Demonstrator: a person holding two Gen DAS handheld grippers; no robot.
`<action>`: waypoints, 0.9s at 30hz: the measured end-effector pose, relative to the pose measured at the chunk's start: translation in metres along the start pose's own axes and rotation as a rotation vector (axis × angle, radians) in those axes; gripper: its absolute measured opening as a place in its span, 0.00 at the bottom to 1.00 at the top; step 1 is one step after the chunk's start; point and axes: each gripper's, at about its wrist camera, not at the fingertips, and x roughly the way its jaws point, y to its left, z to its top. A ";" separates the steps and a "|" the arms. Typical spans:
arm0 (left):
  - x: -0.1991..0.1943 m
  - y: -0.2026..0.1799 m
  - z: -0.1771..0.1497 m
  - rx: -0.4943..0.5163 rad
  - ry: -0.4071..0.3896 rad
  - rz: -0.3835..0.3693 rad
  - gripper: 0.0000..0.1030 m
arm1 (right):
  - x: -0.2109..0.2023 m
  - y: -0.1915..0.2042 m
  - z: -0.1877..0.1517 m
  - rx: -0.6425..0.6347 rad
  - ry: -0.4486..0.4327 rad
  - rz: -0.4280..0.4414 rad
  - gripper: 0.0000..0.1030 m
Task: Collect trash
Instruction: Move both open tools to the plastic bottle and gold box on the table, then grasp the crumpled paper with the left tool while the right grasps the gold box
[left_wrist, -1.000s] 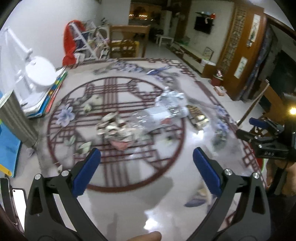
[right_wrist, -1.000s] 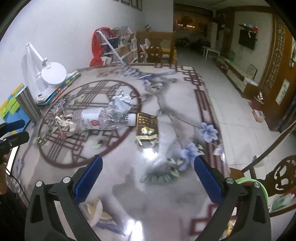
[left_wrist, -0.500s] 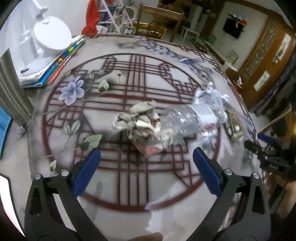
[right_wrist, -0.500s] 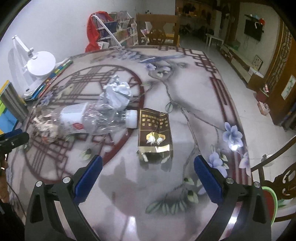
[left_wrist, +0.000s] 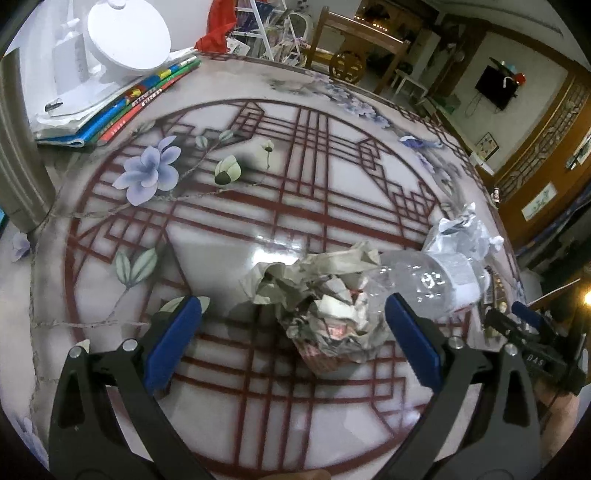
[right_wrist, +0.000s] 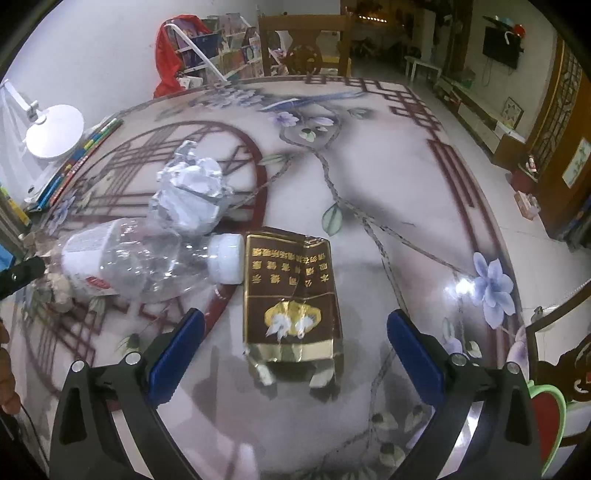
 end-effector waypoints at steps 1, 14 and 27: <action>0.001 0.000 -0.001 0.004 -0.004 0.005 0.95 | 0.002 -0.001 0.001 0.001 0.002 0.000 0.91; 0.006 -0.005 -0.004 0.050 -0.019 -0.010 0.60 | 0.010 0.007 0.001 -0.056 -0.001 -0.027 0.47; -0.014 0.001 -0.010 0.041 -0.042 -0.021 0.29 | -0.001 0.014 -0.002 -0.040 -0.017 -0.014 0.46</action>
